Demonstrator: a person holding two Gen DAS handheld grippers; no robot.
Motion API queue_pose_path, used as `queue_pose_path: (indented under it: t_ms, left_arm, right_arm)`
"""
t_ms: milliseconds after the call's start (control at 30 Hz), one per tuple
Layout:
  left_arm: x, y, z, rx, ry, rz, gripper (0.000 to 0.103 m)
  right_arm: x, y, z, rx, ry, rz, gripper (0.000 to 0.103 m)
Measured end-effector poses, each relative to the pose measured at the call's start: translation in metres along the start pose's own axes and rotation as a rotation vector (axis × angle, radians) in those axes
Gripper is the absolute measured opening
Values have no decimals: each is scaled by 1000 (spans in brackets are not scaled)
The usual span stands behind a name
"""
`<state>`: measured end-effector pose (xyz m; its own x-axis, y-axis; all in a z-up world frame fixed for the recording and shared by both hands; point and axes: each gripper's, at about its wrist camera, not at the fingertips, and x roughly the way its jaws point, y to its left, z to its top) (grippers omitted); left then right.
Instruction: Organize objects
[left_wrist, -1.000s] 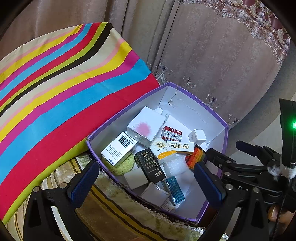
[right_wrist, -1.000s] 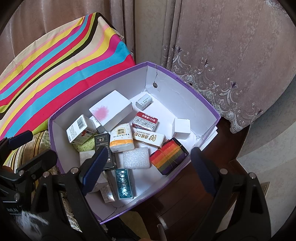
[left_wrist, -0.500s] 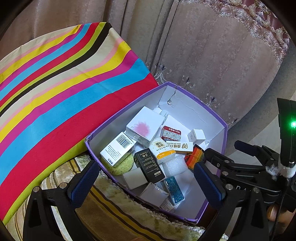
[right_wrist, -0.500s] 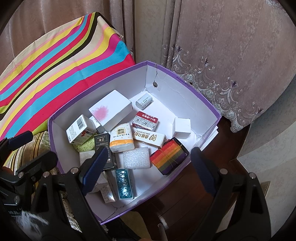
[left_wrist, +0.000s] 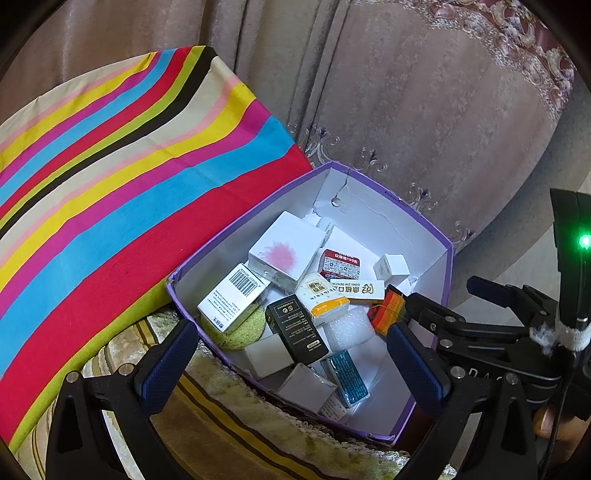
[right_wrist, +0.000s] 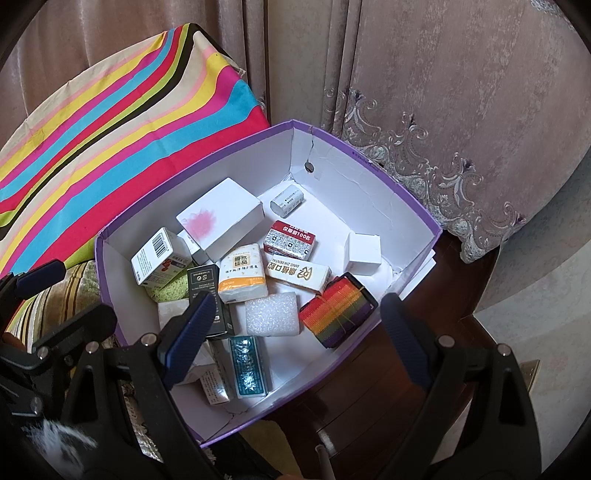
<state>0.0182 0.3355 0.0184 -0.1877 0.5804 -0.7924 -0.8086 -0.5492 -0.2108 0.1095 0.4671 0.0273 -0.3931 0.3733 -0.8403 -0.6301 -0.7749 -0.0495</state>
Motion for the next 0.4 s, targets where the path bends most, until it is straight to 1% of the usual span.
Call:
queue_pose_path:
  t_ms: [100,233,400]
  left_arm:
    - [-2,-1,0,2,-12,18,103]
    - [-1,1,1,-3,-11,12,103]
    - [-1,-7,1,35,-8,22,103]
  right_arm:
    - [0,0,-1,6,1,-3,92]
    - [1,-1,-3,15,4,-7,92]
    - [1,-2,-4,18,6,-7,92]
